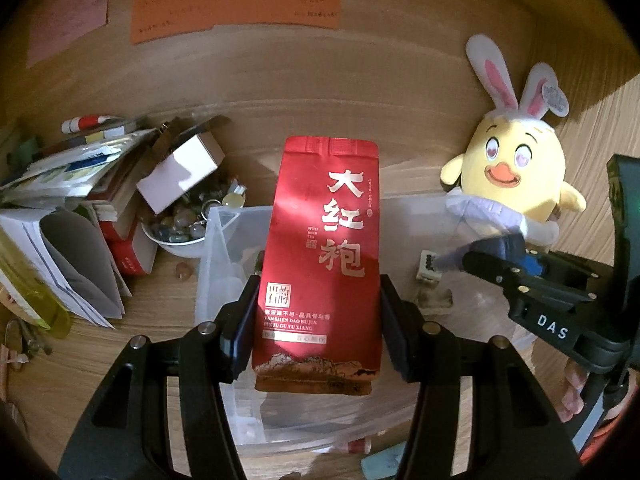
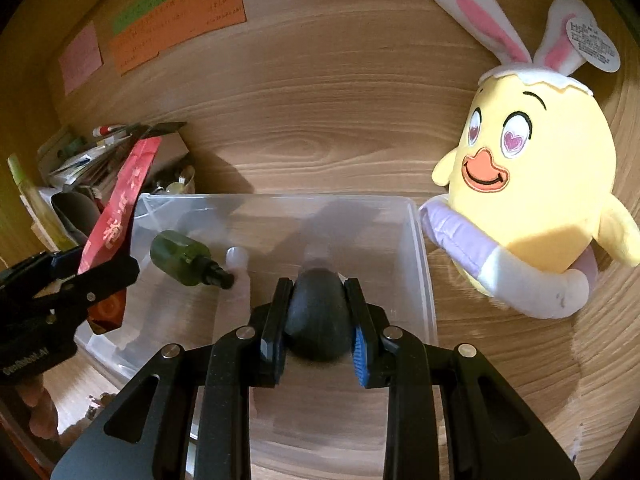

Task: Organize objects
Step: 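Carry the red packet and dark bottle up over the clear box, then lower the packet and bottle into the clear box and open both tools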

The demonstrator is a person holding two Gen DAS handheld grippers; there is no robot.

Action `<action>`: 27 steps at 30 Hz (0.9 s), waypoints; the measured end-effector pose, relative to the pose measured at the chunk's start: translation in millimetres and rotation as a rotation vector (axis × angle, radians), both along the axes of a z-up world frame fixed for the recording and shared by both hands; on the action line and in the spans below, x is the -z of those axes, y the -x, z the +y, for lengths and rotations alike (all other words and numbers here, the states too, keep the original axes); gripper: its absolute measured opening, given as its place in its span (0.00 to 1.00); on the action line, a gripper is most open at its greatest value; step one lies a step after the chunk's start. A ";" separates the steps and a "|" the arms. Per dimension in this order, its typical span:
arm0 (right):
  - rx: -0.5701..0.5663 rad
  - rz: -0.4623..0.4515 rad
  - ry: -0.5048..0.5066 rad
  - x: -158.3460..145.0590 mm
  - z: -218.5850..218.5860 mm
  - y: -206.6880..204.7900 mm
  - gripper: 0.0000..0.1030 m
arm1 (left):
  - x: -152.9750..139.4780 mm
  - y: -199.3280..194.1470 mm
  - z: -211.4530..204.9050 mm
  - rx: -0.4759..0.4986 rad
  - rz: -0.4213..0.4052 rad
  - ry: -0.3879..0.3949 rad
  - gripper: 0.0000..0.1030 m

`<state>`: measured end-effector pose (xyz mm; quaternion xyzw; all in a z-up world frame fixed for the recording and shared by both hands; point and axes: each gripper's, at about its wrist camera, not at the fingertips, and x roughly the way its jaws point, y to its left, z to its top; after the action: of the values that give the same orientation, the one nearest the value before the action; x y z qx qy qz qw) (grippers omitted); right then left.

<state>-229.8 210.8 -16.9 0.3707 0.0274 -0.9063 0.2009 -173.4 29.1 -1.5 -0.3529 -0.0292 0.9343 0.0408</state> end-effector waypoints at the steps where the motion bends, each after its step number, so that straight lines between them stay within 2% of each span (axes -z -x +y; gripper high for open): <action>1: 0.001 0.000 -0.001 0.1 0.2 0.0 0.23 | 1.4 1.0 0.0 0.001 -0.005 0.002 0.53; 15: -0.003 0.007 -0.040 2.1 -3.5 -2.5 0.26 | 6.8 2.1 6.0 0.023 -0.029 0.029 0.53; 20: -0.028 0.026 -0.051 -0.3 -7.2 -8.3 0.45 | -1.2 -3.8 6.4 0.027 -0.010 0.030 0.56; 22: -0.034 0.047 -0.060 -2.9 -9.9 -13.0 0.50 | -7.0 -8.1 5.4 0.026 0.004 0.024 0.64; 27: -0.046 0.089 -0.081 -11.1 -14.4 -24.2 0.58 | -22.6 -21.3 1.9 0.025 0.039 0.009 0.71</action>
<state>-205.6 196.4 -5.8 0.3371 0.0814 -0.9153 0.2049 -152.0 31.0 21.0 -0.3351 -0.0198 0.9406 0.0512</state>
